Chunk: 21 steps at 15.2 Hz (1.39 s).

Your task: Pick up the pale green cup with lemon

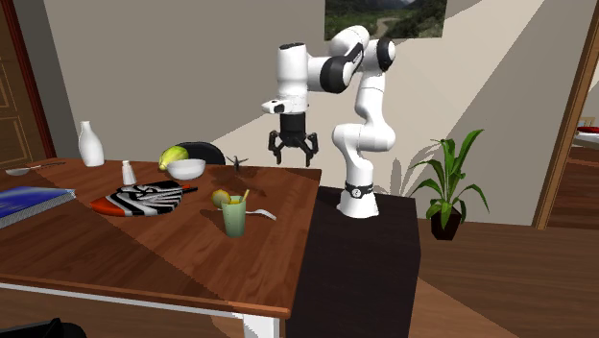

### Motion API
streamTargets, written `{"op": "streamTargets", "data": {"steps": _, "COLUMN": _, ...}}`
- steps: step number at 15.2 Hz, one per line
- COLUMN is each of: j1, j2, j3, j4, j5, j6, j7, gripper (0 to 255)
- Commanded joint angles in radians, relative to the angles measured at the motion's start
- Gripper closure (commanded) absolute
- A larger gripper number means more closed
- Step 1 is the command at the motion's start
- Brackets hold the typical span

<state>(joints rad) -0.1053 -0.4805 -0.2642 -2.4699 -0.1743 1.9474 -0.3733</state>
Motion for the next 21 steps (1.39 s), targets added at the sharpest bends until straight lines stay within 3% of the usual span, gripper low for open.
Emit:
{"op": "streamTargets", "data": {"steps": 1, "j1": -0.003, "j2": 0.061, "j3": -0.033, "j4": 0.021, "j5": -0.011, "j6": 0.062, "j7": -0.051, "gripper": 0}}
{"op": "streamTargets", "data": {"steps": 7, "j1": -0.003, "j2": 0.255, "j3": -0.126, "j4": 0.115, "j5": 0.007, "j6": 0.223, "j7": -0.211, "gripper": 0}}
{"op": "streamTargets", "data": {"steps": 14, "j1": -0.011, "j2": 0.487, "j3": -0.192, "j4": 0.267, "j5": 0.119, "j6": 0.352, "j7": -0.414, "gripper": 0}}
{"op": "streamTargets", "data": {"steps": 21, "j1": -0.015, "j2": 0.551, "j3": -0.191, "j4": 0.225, "j5": 0.154, "j6": 0.452, "j7": -0.437, "gripper": 0}}
